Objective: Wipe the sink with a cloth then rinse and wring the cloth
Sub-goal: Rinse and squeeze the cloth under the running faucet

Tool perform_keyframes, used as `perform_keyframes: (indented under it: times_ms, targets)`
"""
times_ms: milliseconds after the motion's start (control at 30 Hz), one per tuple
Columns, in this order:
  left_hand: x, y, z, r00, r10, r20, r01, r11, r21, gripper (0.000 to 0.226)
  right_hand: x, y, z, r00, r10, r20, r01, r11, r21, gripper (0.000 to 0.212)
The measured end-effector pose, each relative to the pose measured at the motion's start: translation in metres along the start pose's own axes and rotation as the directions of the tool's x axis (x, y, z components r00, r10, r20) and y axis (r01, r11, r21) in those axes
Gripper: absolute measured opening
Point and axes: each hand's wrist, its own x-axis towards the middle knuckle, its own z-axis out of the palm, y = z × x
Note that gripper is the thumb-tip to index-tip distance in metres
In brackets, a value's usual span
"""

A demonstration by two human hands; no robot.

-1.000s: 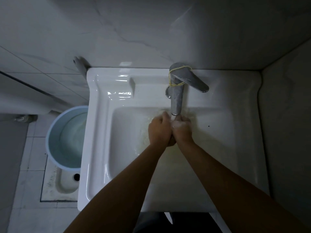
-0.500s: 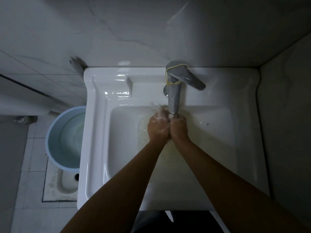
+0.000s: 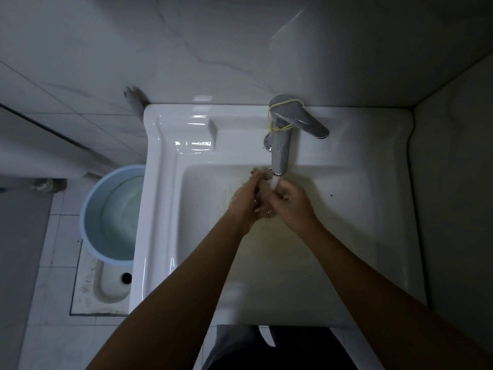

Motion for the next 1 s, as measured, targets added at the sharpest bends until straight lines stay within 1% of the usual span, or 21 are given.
perform_keyframes:
  times_ms: [33,100,167,233,267,333,400,467,500,567,600,633,667,700,733,767,800,867,1000]
  targets:
    - [-0.001,0.0,0.001,0.999,0.031,-0.009,-0.031,0.999,0.013,0.036,-0.002,0.003,-0.002,1.0,-0.021,-0.003,0.021,1.0,0.002,0.028]
    - [0.0,-0.003,0.001,0.995,0.077,-0.067,-0.076,0.997,0.014,0.035,-0.003,0.008,-0.003,0.995,-0.048,-0.087,0.047,0.999,-0.009,0.022]
    - [-0.001,-0.006,0.002,0.994,0.093,-0.063,-0.094,0.995,-0.014,0.034,0.0,0.012,-0.005,0.985,0.007,-0.174,-0.006,1.0,0.002,0.023]
    - [-0.002,-0.007,0.004,0.992,0.112,-0.052,-0.111,0.994,0.021,0.032,0.005,0.013,-0.006,0.978,0.098,-0.182,-0.095,0.995,0.023,0.023]
    - [-0.003,-0.008,0.005,0.99,0.128,-0.057,-0.124,0.99,0.06,0.03,0.007,0.013,-0.005,0.978,0.122,-0.171,-0.12,0.992,0.024,0.02]
    - [-0.003,-0.01,0.007,0.985,0.159,-0.073,-0.149,0.981,0.125,0.026,0.009,0.013,-0.007,0.978,0.13,-0.165,-0.129,0.991,0.016,0.012]
    - [-0.004,-0.009,0.007,0.982,0.174,-0.078,-0.16,0.974,0.163,0.029,0.009,0.007,-0.013,0.972,0.126,-0.198,-0.128,0.992,0.007,0.012]
    - [-0.006,-0.005,0.007,0.979,0.184,-0.085,-0.164,0.966,0.202,0.034,0.007,-0.005,-0.024,0.964,0.096,-0.249,-0.101,0.995,-0.009,0.017]
    - [-0.008,-0.003,0.007,0.979,0.185,-0.091,-0.161,0.961,0.225,0.034,0.004,-0.015,-0.031,0.96,0.063,-0.274,-0.063,0.998,0.009,0.017]
    - [-0.013,-0.001,0.006,0.979,0.175,-0.109,-0.145,0.961,0.233,0.032,-0.003,-0.041,-0.045,0.95,-0.05,-0.309,0.074,0.995,0.069,0.015]
    - [-0.017,0.0,0.006,0.978,0.17,-0.12,-0.14,0.964,0.226,0.032,-0.005,-0.058,-0.053,0.944,-0.116,-0.31,0.148,0.985,0.083,0.013]
    - [-0.021,0.0,0.004,0.977,0.169,-0.128,-0.138,0.965,0.224,0.032,-0.007,-0.073,-0.06,0.94,-0.16,-0.302,0.193,0.978,0.083,0.011]
    - [-0.026,0.0,0.001,0.976,0.17,-0.134,-0.138,0.965,0.225,0.031,-0.004,-0.087,-0.067,0.945,-0.164,-0.284,0.189,0.98,0.064,0.013]
    - [-0.032,-0.001,-0.002,0.976,0.169,-0.138,-0.136,0.966,0.22,0.031,-0.001,-0.098,-0.072,0.958,-0.131,-0.254,0.145,0.989,0.035,0.021]
    - [-0.039,-0.003,-0.006,0.976,0.165,-0.144,-0.133,0.969,0.208,0.03,0.001,-0.107,-0.075,0.971,-0.075,-0.226,0.085,0.996,0.035,0.03]
    - [-0.046,-0.004,-0.01,0.975,0.162,-0.154,-0.131,0.972,0.195,0.029,0.002,-0.112,-0.076,0.976,-0.033,-0.215,0.051,0.996,0.077,0.035]
    - [-0.053,-0.005,-0.015,0.972,0.165,-0.167,-0.135,0.974,0.18,0.025,0.0,-0.114,-0.076,0.972,-0.03,-0.233,0.058,0.991,0.117,0.036]
    - [-0.067,-0.007,-0.022,0.964,0.185,-0.19,-0.16,0.977,0.143,0.021,-0.003,-0.111,-0.073,0.957,-0.066,-0.281,0.109,0.984,0.141,0.035]
    - [-0.091,-0.009,-0.032,0.95,0.236,-0.204,-0.218,0.97,0.108,0.029,-0.007,-0.1,-0.063,0.949,-0.029,-0.312,0.104,0.968,0.227,0.035]
